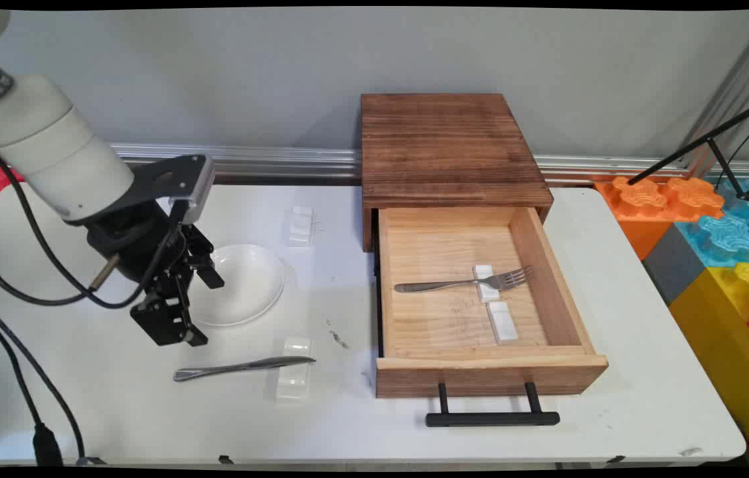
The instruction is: Pick up the knife from the right of the white plate
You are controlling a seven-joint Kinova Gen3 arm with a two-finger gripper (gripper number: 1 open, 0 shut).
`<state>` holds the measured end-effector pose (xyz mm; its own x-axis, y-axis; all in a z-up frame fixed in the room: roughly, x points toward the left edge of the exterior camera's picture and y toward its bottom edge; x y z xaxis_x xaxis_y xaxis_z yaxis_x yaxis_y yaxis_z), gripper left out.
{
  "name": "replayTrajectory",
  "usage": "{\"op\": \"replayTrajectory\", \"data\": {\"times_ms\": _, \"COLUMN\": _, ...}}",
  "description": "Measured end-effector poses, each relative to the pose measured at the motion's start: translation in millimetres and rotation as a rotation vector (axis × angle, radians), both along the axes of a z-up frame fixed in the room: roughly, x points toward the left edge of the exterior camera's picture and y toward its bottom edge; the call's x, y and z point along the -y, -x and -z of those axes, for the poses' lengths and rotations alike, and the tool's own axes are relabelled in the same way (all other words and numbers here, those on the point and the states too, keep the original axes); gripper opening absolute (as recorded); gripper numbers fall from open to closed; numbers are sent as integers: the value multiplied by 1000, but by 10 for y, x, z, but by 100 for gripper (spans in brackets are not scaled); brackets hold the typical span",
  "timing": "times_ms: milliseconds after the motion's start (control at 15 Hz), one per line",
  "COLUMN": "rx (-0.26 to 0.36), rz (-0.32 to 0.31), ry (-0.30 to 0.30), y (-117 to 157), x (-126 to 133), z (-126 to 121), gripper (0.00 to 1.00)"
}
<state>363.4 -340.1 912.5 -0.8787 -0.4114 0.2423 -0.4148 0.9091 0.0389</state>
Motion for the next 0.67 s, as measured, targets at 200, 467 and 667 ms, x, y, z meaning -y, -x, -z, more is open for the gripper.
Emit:
{"op": "replayTrajectory", "data": {"times_ms": 200, "rx": -9, "rz": -5, "ry": 20, "y": 56, "x": -22, "z": 111, "gripper": 100}}
{"op": "replayTrajectory", "data": {"times_ms": 467, "rx": -19, "rz": -8, "ry": 50, "y": 128, "x": -8, "z": 343, "gripper": 100}}
{"op": "replayTrajectory", "data": {"times_ms": 667, "rx": -17, "rz": -13, "ry": 63, "y": 153, "x": -9, "z": 496, "gripper": 100}}
